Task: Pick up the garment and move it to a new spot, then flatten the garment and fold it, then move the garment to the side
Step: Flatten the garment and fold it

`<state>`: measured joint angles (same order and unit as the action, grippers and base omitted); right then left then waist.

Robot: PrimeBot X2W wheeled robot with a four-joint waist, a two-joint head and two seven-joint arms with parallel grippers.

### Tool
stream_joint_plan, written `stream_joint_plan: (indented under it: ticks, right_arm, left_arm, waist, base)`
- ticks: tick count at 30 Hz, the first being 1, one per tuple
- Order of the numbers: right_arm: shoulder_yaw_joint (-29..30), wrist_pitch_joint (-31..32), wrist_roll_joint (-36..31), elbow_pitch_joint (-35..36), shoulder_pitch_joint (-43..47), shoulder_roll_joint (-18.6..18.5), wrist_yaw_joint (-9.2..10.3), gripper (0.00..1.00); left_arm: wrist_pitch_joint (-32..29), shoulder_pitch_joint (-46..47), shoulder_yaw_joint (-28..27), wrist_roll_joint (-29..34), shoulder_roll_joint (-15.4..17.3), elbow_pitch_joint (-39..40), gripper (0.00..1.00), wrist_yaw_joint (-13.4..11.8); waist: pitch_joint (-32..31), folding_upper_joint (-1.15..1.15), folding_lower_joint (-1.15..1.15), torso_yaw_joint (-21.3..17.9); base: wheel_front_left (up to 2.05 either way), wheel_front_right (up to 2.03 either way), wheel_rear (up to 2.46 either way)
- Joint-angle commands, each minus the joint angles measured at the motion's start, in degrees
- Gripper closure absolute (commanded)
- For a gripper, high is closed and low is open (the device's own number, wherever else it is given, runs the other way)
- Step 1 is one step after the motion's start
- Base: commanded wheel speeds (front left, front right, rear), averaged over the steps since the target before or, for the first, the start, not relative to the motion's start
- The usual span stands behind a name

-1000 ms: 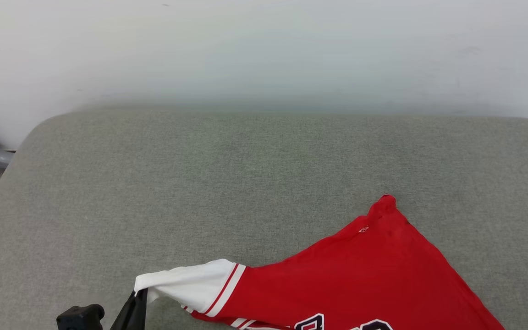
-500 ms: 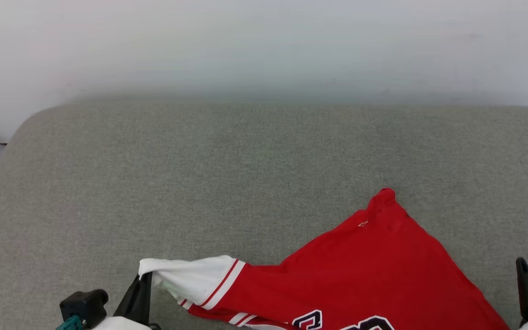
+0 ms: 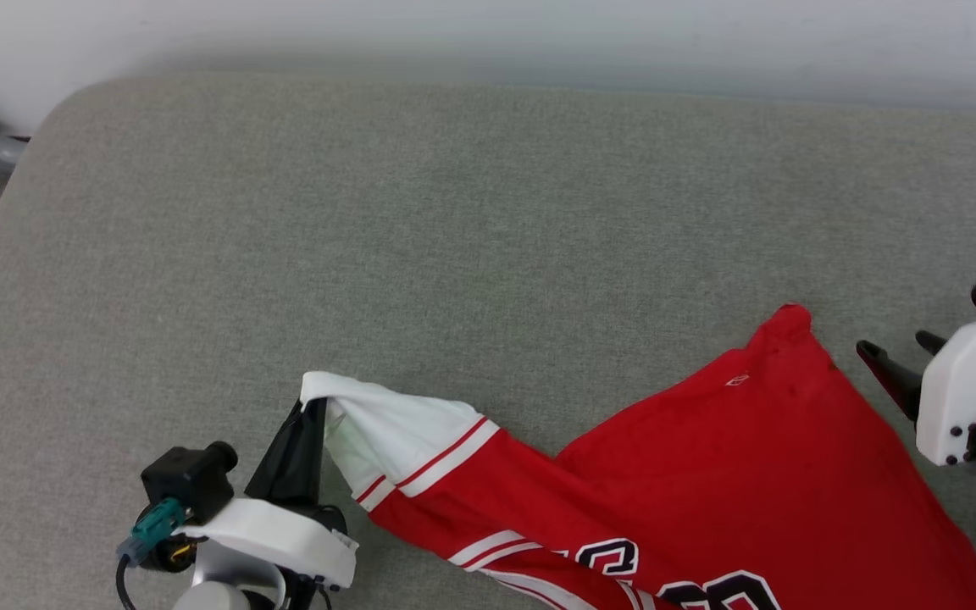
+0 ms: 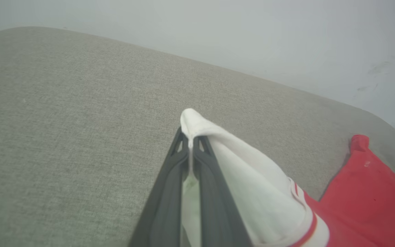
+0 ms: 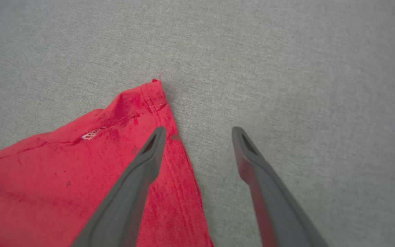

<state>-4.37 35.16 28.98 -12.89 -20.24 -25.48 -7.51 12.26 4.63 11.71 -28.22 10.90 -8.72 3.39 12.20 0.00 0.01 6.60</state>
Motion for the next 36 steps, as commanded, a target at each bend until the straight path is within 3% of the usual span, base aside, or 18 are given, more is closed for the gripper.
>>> stream_joint_plan:
  ticks: [1, 9, 15, 16, 17, 18, 25, 30, 36]
  right_arm:
    - [-0.8, 0.8, 0.4, 0.1, -1.6, -0.5, 0.04, 0.0]
    - [-12.3, 4.9, 1.4, -5.4, -11.2, -3.7, 0.04, 0.0]
    - [-19.6, 9.0, 6.5, -15.4, -9.5, -2.8, -0.05, 0.0]
    - [-20.9, 10.0, 7.5, -16.6, -9.1, -2.7, -0.06, 0.23]
    - [-22.2, 10.5, 8.4, -17.2, -8.9, -2.7, -0.07, 0.75]
    - [-22.7, 11.2, 9.9, -18.2, -8.7, -2.8, -0.07, 1.0]
    - [-23.2, 3.8, 12.9, -18.4, -11.6, -4.3, 0.03, 1.0]
    - [-21.2, -6.1, 10.7, -18.1, -14.7, -4.7, 0.06, 1.0]
    - [-15.5, -15.5, 6.9, -19.3, -13.2, -2.5, 0.05, 1.0]
  left_arm:
    - [0.2, 1.1, 0.2, 0.2, -0.1, 0.3, 1.0, 0.2]
    - [1.6, 5.4, 1.6, 0.7, -1.8, -0.1, 1.0, 1.2]
    - [2.2, 6.2, 1.8, 0.5, -2.5, -1.4, 1.0, 1.6]
    - [2.3, 6.1, 1.7, 0.5, -2.6, -1.5, 1.0, 1.6]
    - [2.4, 6.0, 1.6, 0.4, -2.7, -1.7, 1.0, 1.6]
    - [2.5, 5.9, 1.6, 0.4, -2.8, -1.9, 1.0, 1.7]
    - [2.7, 4.7, 0.8, 0.3, -2.4, -3.0, 1.0, 1.4]
    - [2.2, 4.0, 0.6, 1.8, -0.2, -3.2, 1.0, 0.7]
    - [0.3, 4.6, -0.6, 1.5, 1.5, -2.8, 1.0, -0.7]
  waist:
    - [2.0, 0.0, -0.01, 1.7]
    - [6.2, 0.0, -0.01, 4.6]
    - [6.5, 0.0, -0.01, 5.5]
    - [6.4, 0.0, -0.01, 5.5]
    - [6.3, 0.0, -0.01, 5.4]
    - [6.2, 0.0, -0.01, 5.4]
    - [3.6, 0.0, -0.01, 4.4]
    - [-0.1, 0.0, -0.01, 2.6]
    - [-5.5, 0.0, -0.01, 0.3]
  base:
    - [0.0, 0.0, 0.0]
    - [0.0, 0.0, 0.0]
    - [0.0, 0.0, 0.0]
    - [0.0, 0.0, 0.0]
    - [0.0, 0.0, 0.0]
    - [0.0, 0.0, 0.0]
    - [0.0, 0.0, 0.0]
    - [0.0, 0.0, 0.0]
    - [0.0, 0.0, 0.0]
